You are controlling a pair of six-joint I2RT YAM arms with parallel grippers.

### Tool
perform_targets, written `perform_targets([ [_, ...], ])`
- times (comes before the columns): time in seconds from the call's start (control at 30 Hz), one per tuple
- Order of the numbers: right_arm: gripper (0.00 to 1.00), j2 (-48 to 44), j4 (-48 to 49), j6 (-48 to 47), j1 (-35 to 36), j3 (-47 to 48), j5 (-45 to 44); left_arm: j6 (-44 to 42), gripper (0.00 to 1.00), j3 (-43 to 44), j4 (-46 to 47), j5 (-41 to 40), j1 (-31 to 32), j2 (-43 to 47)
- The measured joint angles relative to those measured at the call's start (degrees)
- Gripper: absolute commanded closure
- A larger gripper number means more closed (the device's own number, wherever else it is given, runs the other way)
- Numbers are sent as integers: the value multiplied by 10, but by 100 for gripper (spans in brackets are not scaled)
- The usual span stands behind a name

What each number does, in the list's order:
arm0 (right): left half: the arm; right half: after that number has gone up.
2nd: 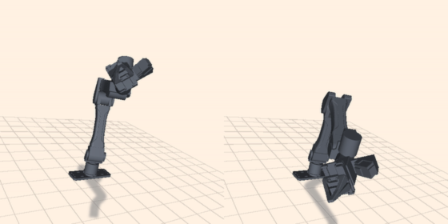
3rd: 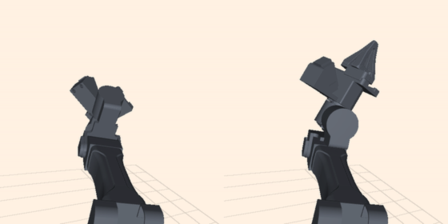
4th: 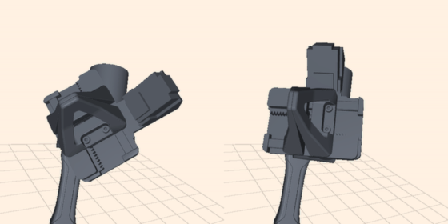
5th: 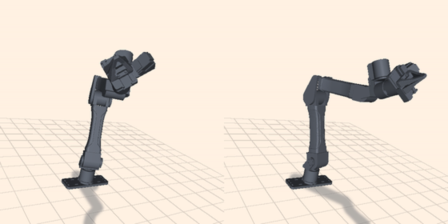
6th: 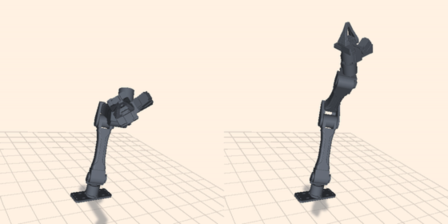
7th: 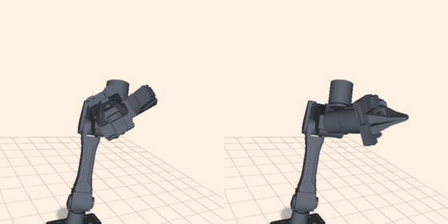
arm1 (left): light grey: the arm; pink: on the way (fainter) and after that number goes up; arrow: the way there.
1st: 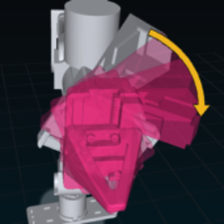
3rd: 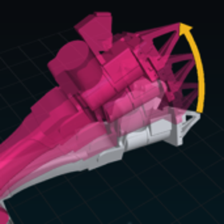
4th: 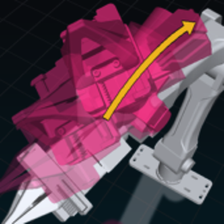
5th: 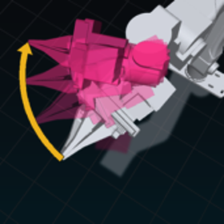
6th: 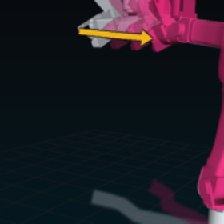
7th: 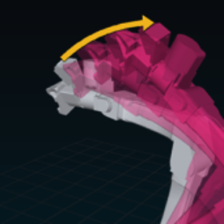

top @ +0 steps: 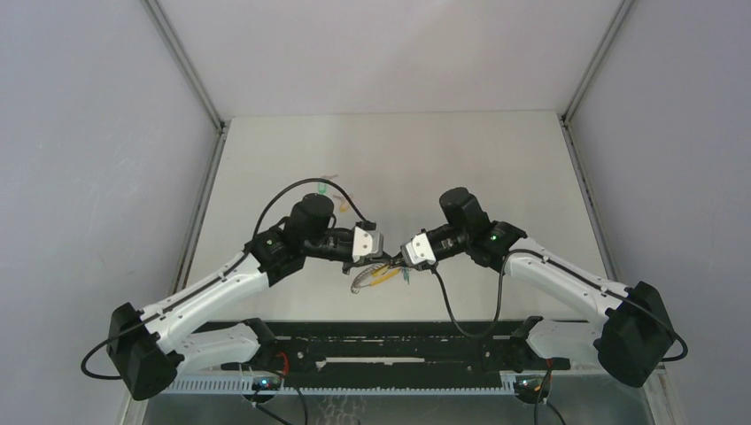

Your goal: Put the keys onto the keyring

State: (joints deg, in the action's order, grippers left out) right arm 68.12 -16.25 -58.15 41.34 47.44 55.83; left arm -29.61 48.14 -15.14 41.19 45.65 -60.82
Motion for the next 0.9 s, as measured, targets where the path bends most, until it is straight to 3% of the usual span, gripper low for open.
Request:
perform_targets([
  [0.1,98,0,-1,0,0,0,0,-6,100,7,-10,-5,2,-3],
  [0.3,70,-19,-1,13,-9,0,-3,8,100,2,4,-24,6,15],
  [0.4,64,-52,6,31,-18,0,-11,50,100,-35,53,-46,6,57],
  [0.6,61,-107,56,103,-29,-6,-37,158,100,-162,225,-110,6,136],
  [0.9,67,-124,158,248,-30,-50,-82,259,100,-271,451,-190,6,151],
])
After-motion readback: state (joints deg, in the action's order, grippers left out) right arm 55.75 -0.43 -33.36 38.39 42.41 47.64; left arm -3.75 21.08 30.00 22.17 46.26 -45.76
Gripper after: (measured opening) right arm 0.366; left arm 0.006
